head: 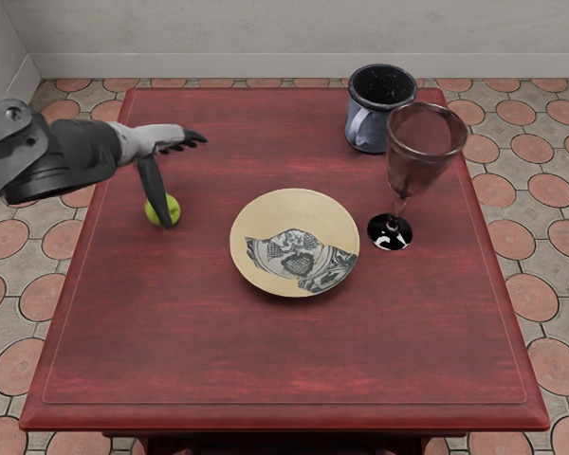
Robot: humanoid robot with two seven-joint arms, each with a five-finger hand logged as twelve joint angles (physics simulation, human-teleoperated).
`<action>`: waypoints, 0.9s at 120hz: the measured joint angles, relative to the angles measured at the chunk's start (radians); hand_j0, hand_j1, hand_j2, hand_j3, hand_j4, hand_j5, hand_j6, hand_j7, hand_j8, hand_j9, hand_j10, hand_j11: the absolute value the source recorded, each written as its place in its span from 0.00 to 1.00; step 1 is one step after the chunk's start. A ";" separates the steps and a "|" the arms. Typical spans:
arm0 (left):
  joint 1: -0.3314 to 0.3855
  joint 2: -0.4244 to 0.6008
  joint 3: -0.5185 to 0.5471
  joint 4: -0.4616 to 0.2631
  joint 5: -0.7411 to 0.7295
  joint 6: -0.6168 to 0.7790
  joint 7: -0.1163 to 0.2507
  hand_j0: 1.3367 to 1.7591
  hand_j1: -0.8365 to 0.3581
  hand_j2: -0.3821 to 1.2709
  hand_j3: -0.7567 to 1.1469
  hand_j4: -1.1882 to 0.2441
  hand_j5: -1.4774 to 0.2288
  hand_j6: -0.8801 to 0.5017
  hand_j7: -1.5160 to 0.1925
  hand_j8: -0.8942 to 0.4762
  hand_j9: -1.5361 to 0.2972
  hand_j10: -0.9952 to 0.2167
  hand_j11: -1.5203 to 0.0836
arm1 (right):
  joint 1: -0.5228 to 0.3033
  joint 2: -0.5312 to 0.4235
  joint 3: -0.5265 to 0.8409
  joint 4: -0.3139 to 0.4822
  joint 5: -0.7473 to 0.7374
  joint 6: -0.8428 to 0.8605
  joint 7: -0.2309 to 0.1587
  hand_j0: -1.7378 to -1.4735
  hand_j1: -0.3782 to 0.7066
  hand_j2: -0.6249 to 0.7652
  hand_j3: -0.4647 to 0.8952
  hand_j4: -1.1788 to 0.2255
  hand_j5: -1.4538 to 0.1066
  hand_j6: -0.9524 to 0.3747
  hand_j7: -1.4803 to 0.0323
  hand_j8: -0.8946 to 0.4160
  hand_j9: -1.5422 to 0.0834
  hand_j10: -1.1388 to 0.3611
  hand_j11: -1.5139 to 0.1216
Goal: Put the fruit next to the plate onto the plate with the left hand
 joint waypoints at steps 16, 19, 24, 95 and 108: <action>-0.080 -0.007 0.147 -0.008 0.063 0.042 0.000 0.76 0.94 0.24 0.40 0.79 0.82 0.59 0.85 0.61 0.80 0.77 0.90 | 0.000 0.000 0.000 0.000 0.000 0.000 0.000 0.30 0.05 0.45 0.34 0.82 0.91 0.70 0.96 0.67 0.93 0.75 0.91; -0.081 -0.007 0.170 -0.008 0.066 0.044 0.000 0.76 0.94 0.24 0.40 0.79 0.83 0.60 0.85 0.61 0.80 0.78 0.91 | 0.000 0.000 0.000 0.000 0.000 0.000 0.000 0.30 0.05 0.45 0.34 0.82 0.91 0.70 0.96 0.67 0.93 0.75 0.91; -0.078 -0.016 0.197 -0.007 0.068 0.047 0.000 0.76 0.95 0.24 0.40 0.80 0.83 0.60 0.86 0.62 0.81 0.78 0.91 | 0.000 0.000 0.000 0.000 0.000 0.000 0.000 0.30 0.05 0.45 0.34 0.82 0.91 0.70 0.96 0.67 0.93 0.75 0.91; -0.094 -0.159 0.292 0.244 0.090 0.186 0.000 0.76 0.97 0.23 0.40 0.81 0.85 0.62 0.87 0.63 0.82 0.80 0.93 | 0.000 0.000 0.000 0.000 0.000 0.000 0.000 0.30 0.05 0.45 0.34 0.82 0.91 0.70 0.96 0.67 0.93 0.75 0.91; -0.092 -0.179 0.312 0.260 0.089 0.188 0.000 0.76 0.94 0.24 0.40 0.79 0.82 0.59 0.84 0.61 0.80 0.77 0.90 | 0.000 0.000 0.000 0.000 0.000 0.001 0.000 0.30 0.05 0.45 0.34 0.82 0.91 0.70 0.96 0.67 0.93 0.75 0.91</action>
